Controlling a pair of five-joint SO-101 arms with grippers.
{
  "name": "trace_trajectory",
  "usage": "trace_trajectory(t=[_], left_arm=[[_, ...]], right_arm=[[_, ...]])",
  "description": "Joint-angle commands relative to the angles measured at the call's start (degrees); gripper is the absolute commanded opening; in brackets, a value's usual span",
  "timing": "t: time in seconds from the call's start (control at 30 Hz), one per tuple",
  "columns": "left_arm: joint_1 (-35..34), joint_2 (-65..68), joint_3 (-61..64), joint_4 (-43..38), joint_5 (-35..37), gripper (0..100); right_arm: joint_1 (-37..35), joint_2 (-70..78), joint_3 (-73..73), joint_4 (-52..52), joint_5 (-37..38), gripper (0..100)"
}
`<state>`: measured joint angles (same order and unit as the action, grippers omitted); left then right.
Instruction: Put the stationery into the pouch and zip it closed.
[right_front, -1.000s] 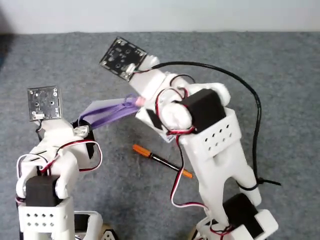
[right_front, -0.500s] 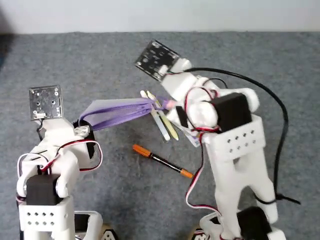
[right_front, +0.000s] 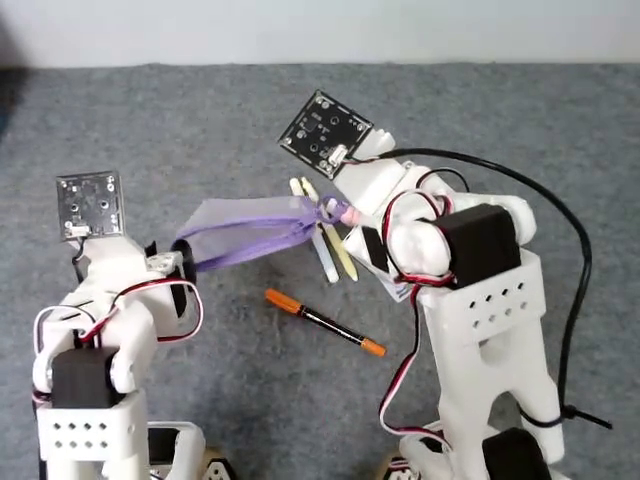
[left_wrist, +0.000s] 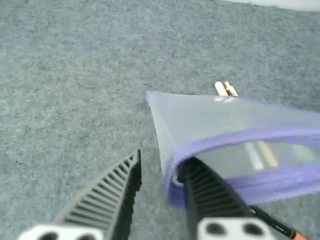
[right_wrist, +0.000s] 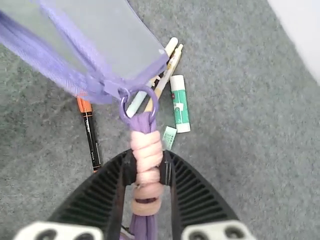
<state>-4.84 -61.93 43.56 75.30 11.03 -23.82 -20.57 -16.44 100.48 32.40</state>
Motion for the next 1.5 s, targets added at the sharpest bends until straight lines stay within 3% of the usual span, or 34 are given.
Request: trace_trajectory(t=[0.0,0.4,0.6,0.93,1.13,1.37,1.47], left_arm=[[-0.09,0.09,1.27,-1.14,-0.18,15],[0.00,0.09,9.27,-13.80,-0.18,9],[-0.09,0.00,8.22,-14.59,-0.44,1],[-0.35,-0.35,-6.46,-0.97,-10.37,1],[-0.53,-0.35,-9.36,7.82,-10.29,1],[-0.53,-0.18,-7.25,8.70,-6.51,1],[-0.53,0.00,-6.55,8.62,-5.89,1]], right_arm=[[-0.66,-1.89,-0.35,2.24,0.44,0.9],[-0.75,-1.89,-0.26,2.33,0.44,0.9],[-0.75,-1.80,-0.26,2.24,0.26,0.9],[-0.66,-1.36,-0.53,0.92,0.00,0.9],[-0.66,-1.36,-0.35,0.84,-3.96,1.7],[-0.31,-5.14,-0.26,2.51,-8.35,24.7],[-0.31,-9.36,0.53,2.51,-8.35,27.3]])
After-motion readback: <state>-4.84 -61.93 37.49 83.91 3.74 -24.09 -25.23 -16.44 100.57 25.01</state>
